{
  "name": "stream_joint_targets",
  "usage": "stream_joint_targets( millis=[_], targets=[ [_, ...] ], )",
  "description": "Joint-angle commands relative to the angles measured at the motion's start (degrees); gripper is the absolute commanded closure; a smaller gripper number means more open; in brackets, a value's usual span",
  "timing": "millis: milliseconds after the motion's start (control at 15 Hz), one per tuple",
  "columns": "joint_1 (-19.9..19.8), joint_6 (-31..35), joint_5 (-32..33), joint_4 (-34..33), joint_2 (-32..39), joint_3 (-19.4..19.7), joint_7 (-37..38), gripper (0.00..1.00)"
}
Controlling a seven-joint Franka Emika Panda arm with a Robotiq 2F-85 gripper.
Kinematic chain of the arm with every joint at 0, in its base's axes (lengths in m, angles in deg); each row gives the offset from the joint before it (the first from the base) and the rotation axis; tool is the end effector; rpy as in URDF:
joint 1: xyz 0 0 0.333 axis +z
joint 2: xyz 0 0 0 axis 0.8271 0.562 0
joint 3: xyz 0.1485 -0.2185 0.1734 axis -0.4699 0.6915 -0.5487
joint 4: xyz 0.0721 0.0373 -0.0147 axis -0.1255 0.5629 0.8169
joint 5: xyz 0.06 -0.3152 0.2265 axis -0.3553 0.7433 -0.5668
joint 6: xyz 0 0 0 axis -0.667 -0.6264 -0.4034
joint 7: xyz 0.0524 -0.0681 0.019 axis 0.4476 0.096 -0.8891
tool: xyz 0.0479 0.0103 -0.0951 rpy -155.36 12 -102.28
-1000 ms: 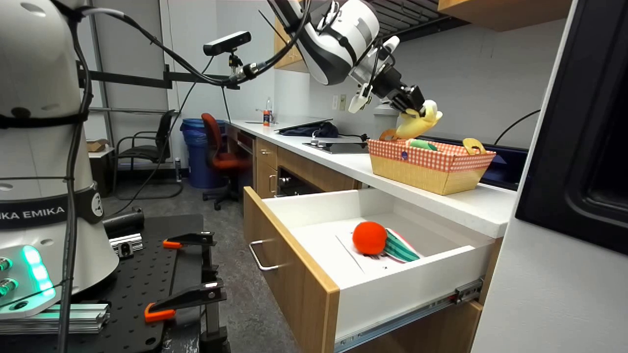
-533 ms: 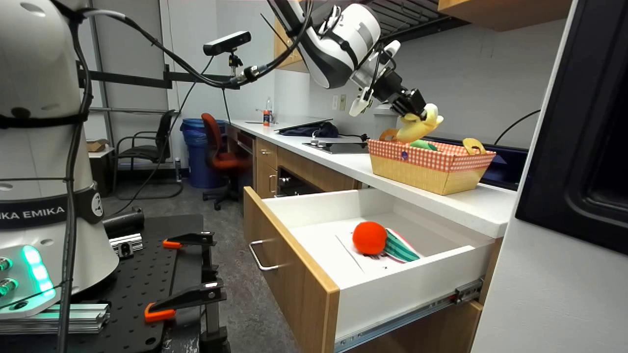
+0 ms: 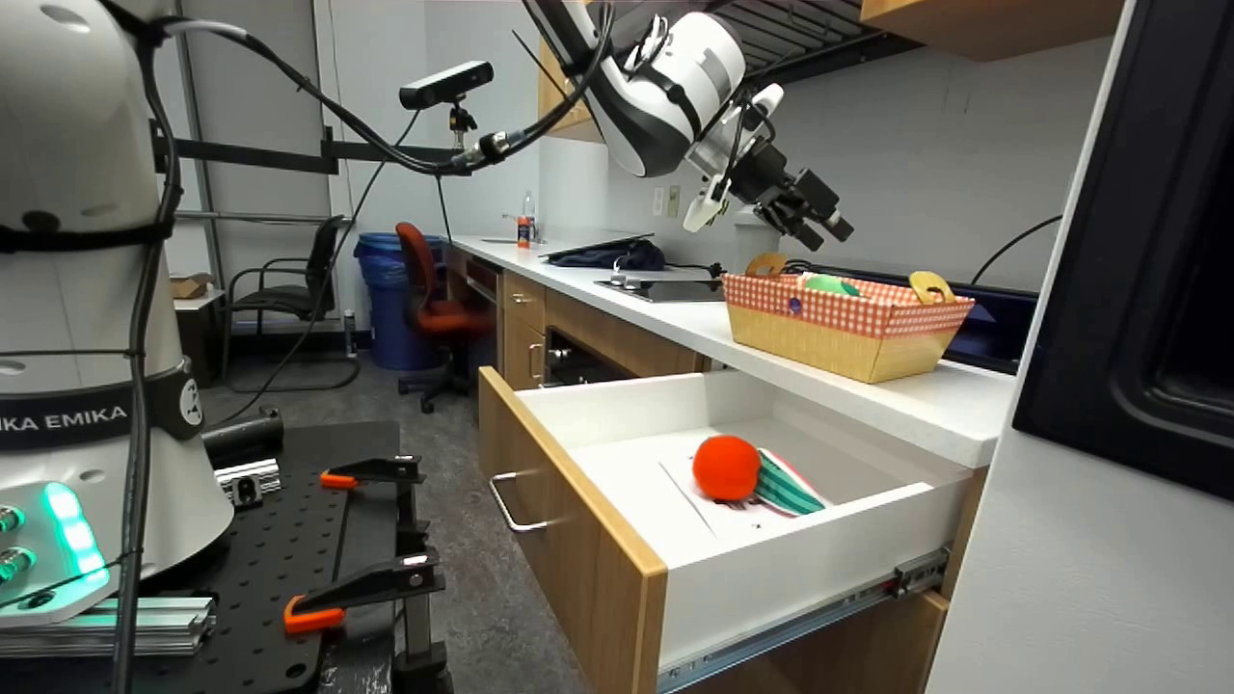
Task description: Remove the banana and tomato plush toys from the open drawer and put them inside the basket
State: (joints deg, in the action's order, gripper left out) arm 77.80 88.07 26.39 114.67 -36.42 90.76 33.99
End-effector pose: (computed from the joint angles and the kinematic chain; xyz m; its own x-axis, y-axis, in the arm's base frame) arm 0.6365 0.1422 0.3562 0.6103 -0.0028 0.7922 -0.2915 -0.9306 0.2212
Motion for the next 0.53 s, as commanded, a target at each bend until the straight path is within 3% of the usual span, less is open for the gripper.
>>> stream_joint_targets(
  millis=[0, 467],
  targets=[
    [0.2, 1.6, 1.6, -0.4, -0.3, 0.0, 1.5, 0.00],
    [0.8, 0.1, 0.0, 1.6, -3.8, -1.1, 1.3, 0.00]
  ],
)
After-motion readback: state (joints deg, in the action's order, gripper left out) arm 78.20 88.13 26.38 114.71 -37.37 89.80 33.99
